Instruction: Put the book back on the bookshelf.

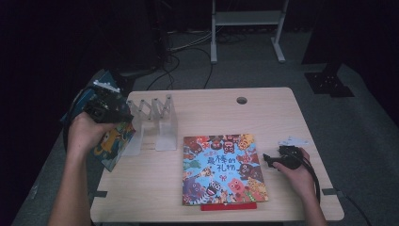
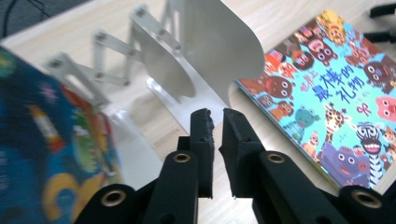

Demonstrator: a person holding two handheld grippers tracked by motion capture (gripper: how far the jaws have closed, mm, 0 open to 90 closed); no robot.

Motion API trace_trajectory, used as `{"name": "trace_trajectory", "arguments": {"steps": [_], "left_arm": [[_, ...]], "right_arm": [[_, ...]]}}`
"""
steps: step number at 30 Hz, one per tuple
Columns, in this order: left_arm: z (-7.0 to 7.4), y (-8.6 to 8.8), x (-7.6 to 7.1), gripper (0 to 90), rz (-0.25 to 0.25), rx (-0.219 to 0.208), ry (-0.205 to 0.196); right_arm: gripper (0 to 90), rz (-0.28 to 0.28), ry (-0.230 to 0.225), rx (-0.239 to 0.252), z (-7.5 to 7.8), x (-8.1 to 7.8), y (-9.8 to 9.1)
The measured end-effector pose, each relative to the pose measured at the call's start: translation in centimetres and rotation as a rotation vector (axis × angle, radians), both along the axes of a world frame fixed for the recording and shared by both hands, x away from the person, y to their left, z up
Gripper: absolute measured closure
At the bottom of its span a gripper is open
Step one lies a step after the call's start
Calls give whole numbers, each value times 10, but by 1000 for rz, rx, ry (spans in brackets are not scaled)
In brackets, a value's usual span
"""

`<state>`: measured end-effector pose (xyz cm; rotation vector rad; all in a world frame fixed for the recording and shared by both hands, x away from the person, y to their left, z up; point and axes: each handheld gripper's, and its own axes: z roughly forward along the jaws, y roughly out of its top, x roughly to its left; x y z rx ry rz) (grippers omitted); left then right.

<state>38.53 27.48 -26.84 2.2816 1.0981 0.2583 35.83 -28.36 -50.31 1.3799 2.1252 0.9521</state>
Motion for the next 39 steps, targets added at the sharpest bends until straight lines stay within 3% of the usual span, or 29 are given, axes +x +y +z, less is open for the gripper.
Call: {"name": "trace_trajectory", "arguments": {"steps": [12,19,22,26,31,33,39], "left_arm": [[-55,-22,-16,670,-95,-63,-3],[-81,-31,-19,592,-134,-73,13],[-97,-38,-20,545,-186,-44,5],[-114,-45,-23,479,-192,-43,-6],[-129,-52,-24,387,-178,-36,22],[-139,-55,-25,368,-209,-49,32],[-155,-60,-26,276,-232,-58,39]], "right_arm": [[176,1,2,2,0,-1,0],[156,5,6,0,0,-1,0],[175,-3,5,1,0,-2,0],[206,-10,2,1,1,-2,-1],[257,-21,17,-3,3,-4,-1],[283,-15,23,-3,4,-5,-2],[329,-3,32,14,10,-9,-1]]}}
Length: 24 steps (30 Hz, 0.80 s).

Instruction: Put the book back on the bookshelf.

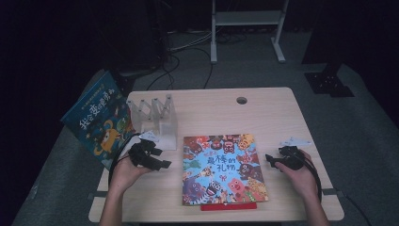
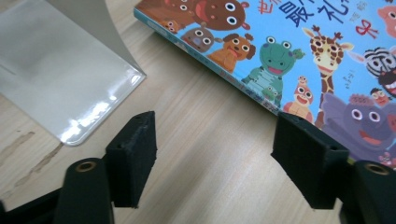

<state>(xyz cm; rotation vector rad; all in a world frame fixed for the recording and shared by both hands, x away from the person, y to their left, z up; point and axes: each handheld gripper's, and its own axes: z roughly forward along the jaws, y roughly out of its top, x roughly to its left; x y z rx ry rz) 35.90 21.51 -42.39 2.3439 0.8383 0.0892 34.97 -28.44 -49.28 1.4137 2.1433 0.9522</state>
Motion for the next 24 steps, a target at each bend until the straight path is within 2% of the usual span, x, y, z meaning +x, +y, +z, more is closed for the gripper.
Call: {"name": "trace_trajectory", "arguments": {"steps": [7,11,20,24], "left_arm": [[-8,0,-1,200,-27,18,-8],[-13,-2,-2,161,-32,28,-21],[-20,-6,-2,151,-47,35,-18],[-21,-8,-4,144,-53,35,-24]], "right_arm": [[333,6,-25,29,15,-1,6],[332,22,-31,48,22,5,12],[336,58,-28,86,28,25,30],[335,81,-10,79,29,37,41]]}}
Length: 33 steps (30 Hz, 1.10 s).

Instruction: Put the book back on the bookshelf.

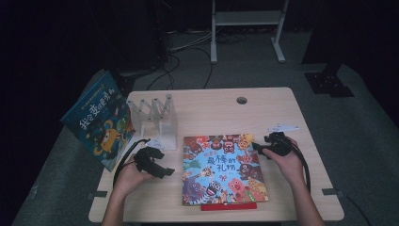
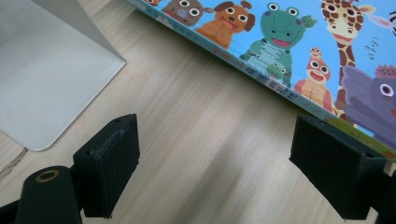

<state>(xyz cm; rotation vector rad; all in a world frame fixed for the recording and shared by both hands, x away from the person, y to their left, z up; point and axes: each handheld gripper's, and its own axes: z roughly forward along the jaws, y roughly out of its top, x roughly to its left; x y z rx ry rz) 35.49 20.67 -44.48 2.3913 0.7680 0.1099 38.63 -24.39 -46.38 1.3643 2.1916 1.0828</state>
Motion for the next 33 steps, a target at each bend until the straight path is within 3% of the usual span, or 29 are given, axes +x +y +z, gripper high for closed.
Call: {"name": "trace_trajectory", "arguments": {"steps": [12,17,28,33], "left_arm": [[0,0,-2,145,5,0,-2],[1,0,-2,145,6,-4,-1],[2,0,-1,145,12,-12,1],[3,1,-1,144,17,-20,2]], "right_arm": [[320,19,48,-5,-7,27,22],[297,41,63,38,-10,31,28],[290,97,59,40,-12,41,34],[296,122,56,84,-16,44,38]]}}
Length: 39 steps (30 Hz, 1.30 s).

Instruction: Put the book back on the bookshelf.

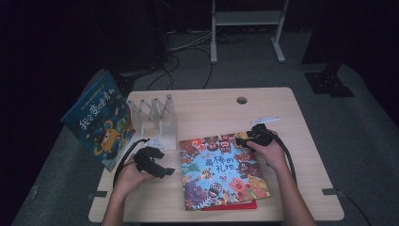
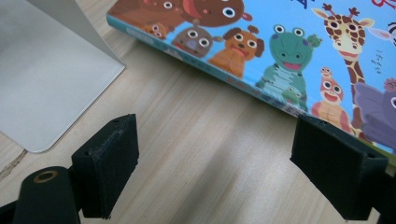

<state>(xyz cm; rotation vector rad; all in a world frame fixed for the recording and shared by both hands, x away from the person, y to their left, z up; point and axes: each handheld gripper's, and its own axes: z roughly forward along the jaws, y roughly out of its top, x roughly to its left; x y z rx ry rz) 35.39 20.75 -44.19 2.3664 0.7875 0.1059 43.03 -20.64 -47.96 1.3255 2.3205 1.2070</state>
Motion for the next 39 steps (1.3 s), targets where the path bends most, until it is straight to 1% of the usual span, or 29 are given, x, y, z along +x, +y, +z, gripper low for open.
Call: {"name": "trace_trajectory", "arguments": {"steps": [5,7,8,11,15,18,24,25,32,39], "left_arm": [[1,-1,0,138,-7,-1,-7],[1,-2,0,138,1,-6,-8],[1,-2,0,138,-1,-2,-8],[2,-2,0,137,2,-12,-9],[2,-2,0,137,5,-22,-12],[2,-2,0,132,7,-24,-13],[1,-4,1,127,3,-24,-12],[0,-6,2,126,-2,-20,-8],[-5,-14,1,126,-17,-29,11],[-11,-24,1,126,-44,-21,31]], "right_arm": [[301,14,-3,8,-1,1,3],[303,27,-1,-4,1,1,5],[305,34,-1,-16,2,1,7],[309,56,-15,-50,5,0,15],[316,75,-21,-70,7,-2,23],[324,90,-19,-71,7,-2,30],[331,114,-17,-53,6,-2,39],[330,123,-16,-49,6,-2,43],[330,155,-12,-40,7,-4,57],[335,185,-10,-60,9,-4,68]]}}
